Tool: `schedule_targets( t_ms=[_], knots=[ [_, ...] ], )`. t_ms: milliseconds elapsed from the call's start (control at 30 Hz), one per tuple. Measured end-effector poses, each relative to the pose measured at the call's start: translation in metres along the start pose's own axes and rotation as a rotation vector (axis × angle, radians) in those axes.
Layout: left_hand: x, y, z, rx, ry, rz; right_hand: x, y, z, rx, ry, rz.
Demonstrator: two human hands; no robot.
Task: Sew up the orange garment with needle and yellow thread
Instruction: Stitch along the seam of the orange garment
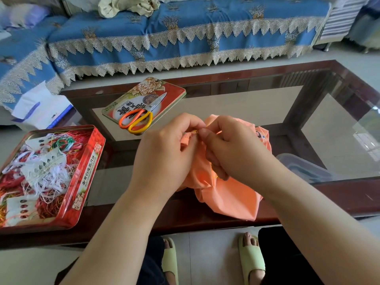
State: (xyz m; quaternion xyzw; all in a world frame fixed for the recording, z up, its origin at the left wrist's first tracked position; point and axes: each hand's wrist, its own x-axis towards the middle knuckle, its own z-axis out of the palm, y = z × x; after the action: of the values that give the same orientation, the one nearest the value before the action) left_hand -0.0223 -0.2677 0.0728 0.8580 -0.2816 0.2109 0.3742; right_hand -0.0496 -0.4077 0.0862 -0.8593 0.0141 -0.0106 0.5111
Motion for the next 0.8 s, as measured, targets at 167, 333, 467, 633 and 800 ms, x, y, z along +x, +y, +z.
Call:
schedule_targets(
  t_ms=[167, 333, 467, 633, 800],
  knots=[
    [0.001, -0.004, -0.001, -0.072, 0.038, -0.074, -0.002, -0.006, -0.014, 0.154, -0.163, 0.05],
    [0.003, -0.007, -0.001, -0.017, 0.065, -0.031, -0.002, -0.002, -0.023, -0.002, -0.21, 0.035],
    [0.001, -0.004, 0.002, -0.105, 0.007, -0.003, -0.001, -0.001, -0.02, 0.085, -0.121, 0.014],
    [0.003, -0.001, 0.0, -0.251, -0.06, -0.119, 0.002, -0.001, -0.035, -0.089, 0.003, -0.044],
    [0.003, 0.004, 0.0, -0.331, -0.201, -0.136, 0.013, 0.013, -0.037, -0.091, -0.003, 0.006]
  ],
)
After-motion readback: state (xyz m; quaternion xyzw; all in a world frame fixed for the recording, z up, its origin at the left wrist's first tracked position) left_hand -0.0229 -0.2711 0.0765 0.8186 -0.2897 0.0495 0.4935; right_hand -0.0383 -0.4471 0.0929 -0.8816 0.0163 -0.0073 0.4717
